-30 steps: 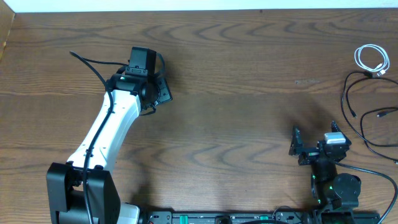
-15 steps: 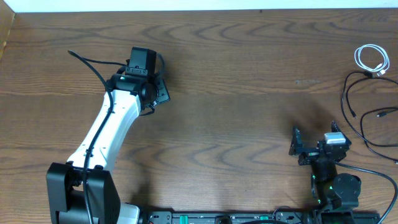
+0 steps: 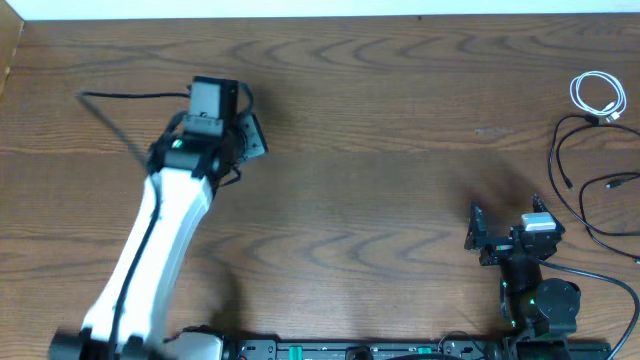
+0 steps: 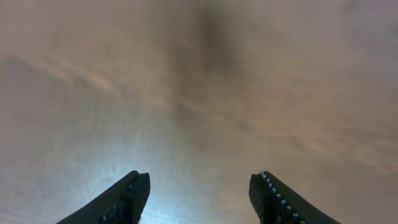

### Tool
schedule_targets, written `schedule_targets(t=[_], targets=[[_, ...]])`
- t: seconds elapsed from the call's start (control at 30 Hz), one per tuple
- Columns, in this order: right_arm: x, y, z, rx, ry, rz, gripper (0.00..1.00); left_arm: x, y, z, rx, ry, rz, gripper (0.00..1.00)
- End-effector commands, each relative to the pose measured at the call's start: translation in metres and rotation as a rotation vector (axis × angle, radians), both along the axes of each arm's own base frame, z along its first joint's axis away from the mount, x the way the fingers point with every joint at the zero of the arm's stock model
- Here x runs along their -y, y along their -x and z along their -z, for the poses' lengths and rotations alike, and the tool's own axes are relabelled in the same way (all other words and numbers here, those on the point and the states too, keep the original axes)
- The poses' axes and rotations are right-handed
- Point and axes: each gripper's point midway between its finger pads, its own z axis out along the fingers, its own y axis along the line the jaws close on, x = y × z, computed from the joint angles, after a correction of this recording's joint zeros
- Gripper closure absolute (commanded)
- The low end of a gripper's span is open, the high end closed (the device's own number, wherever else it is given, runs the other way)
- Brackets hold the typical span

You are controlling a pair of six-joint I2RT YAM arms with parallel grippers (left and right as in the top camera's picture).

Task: Untangle cables

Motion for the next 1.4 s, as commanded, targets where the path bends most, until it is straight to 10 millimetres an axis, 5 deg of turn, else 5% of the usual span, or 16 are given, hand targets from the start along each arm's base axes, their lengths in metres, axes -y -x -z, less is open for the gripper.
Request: schedule_targets(t=[0.0, 0.17, 0.33, 0.8, 1.37], targets=[[-0.003, 0.000, 0.000, -0.001, -0.015, -0.011, 0.01, -0.003, 0.004, -0.031, 0.114, -0.055, 0.060, 0.43], [-0.003, 0.000, 0.000, -0.001, -0.015, -0.011, 0.01, 0.010, 0.009, -0.070, 0.362, -0.100, 0.232, 0.43], [-0.002, 0.000, 0.000, -0.001, -0.015, -0.011, 0.01, 0.012, 0.026, -0.076, 0.580, -0.113, 0.274, 0.43], [-0.003, 0.000, 0.000, 0.000, -0.015, -0.011, 0.01, -0.029, 0.100, -0.024, 0.925, -0.220, 0.178, 0.43], [-0.003, 0.000, 0.000, -0.001, -0.015, -0.011, 0.01, -0.033, 0.119, 0.036, 0.853, -0.339, 0.237, 0.43]])
